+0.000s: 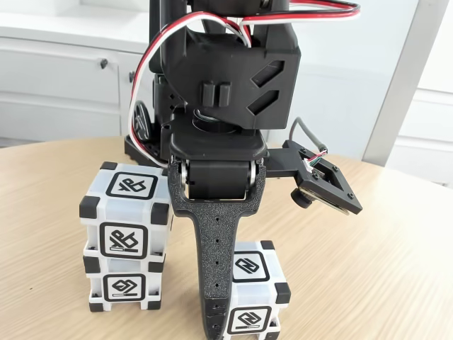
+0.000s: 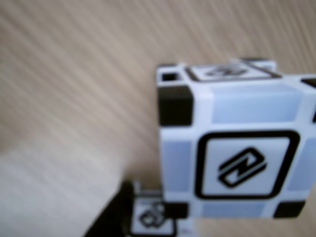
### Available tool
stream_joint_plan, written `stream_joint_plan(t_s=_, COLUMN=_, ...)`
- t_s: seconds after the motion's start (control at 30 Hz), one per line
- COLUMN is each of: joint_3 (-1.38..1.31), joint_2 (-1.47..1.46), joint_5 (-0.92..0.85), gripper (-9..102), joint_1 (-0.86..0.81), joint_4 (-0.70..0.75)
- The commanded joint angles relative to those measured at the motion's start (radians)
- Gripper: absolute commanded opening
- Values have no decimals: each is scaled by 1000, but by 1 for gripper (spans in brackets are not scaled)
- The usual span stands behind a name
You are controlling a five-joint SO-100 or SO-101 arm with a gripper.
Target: Stack cubes from left to right.
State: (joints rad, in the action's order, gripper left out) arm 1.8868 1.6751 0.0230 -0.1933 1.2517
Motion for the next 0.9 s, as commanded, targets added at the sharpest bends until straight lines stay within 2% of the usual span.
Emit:
stream_joint_plan(t_s=0.0, joint_3=-15, joint_2=6, joint_5=-17, gripper=41, joint_1=20, joint_4=-11)
stream_joint_plan(t_s=0.33, joint_3=-21, joint_2=5, joint_5=8, gripper=37, joint_1=146, joint_4=-12)
stream_joint_plan(t_s=0.87, joint_3=-6, joint_2=5, joint_5=61, gripper=27, joint_1=130, joint_4=-12)
